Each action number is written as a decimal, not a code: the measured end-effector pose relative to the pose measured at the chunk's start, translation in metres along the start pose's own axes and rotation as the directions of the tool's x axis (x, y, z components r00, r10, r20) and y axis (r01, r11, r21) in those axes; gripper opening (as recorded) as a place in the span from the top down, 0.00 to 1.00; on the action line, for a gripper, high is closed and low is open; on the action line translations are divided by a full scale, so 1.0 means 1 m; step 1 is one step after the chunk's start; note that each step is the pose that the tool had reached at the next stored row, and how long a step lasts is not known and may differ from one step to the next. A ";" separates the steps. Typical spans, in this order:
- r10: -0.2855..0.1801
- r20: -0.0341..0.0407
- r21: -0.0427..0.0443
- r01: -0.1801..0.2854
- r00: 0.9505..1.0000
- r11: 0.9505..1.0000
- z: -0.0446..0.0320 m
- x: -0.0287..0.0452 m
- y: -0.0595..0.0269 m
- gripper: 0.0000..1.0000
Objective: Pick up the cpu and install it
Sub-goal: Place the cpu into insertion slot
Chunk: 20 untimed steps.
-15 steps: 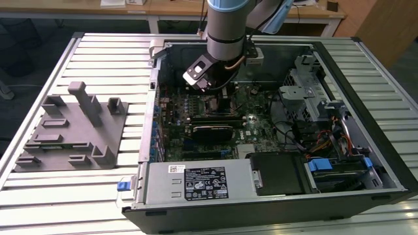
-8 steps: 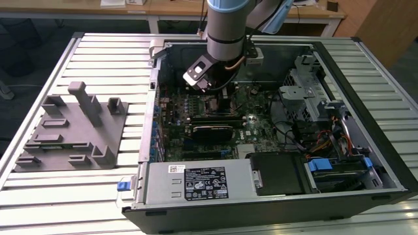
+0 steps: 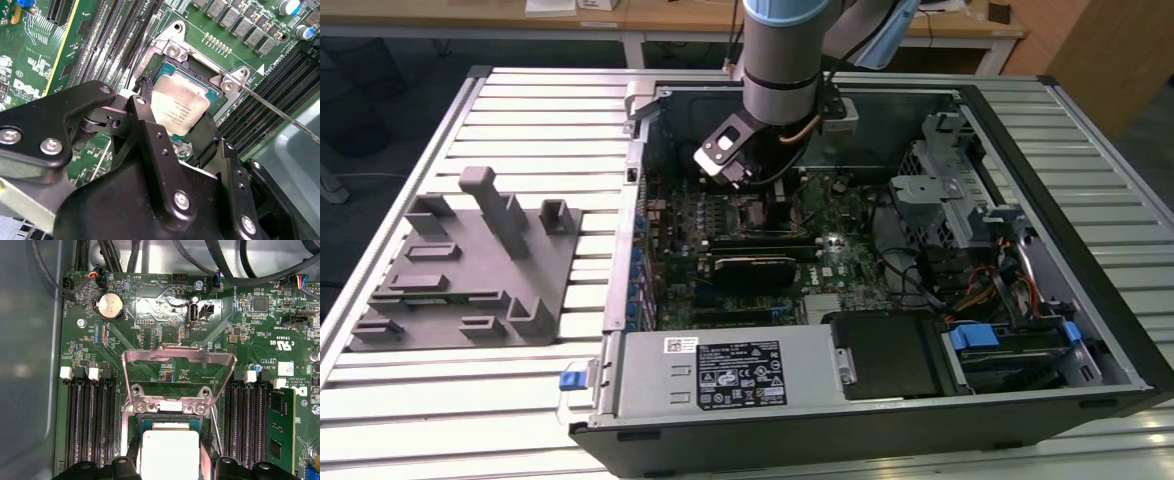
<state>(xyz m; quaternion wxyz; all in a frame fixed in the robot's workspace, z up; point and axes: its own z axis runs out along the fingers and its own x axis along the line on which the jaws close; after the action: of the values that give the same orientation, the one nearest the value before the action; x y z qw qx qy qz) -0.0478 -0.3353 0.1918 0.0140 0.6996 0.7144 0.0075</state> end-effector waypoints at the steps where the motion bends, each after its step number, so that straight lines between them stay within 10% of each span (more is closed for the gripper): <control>1: 0.000 0.000 0.000 0.000 1.000 1.000 0.0000 0.0000 0.0000 0.45; 20: 0.000 0.000 0.000 0.000 1.000 1.000 -0.0098 -0.0001 0.0003 0.38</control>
<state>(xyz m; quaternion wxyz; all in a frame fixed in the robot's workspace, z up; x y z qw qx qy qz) -0.0478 -0.3353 0.2016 0.0140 0.6996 0.7144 0.0076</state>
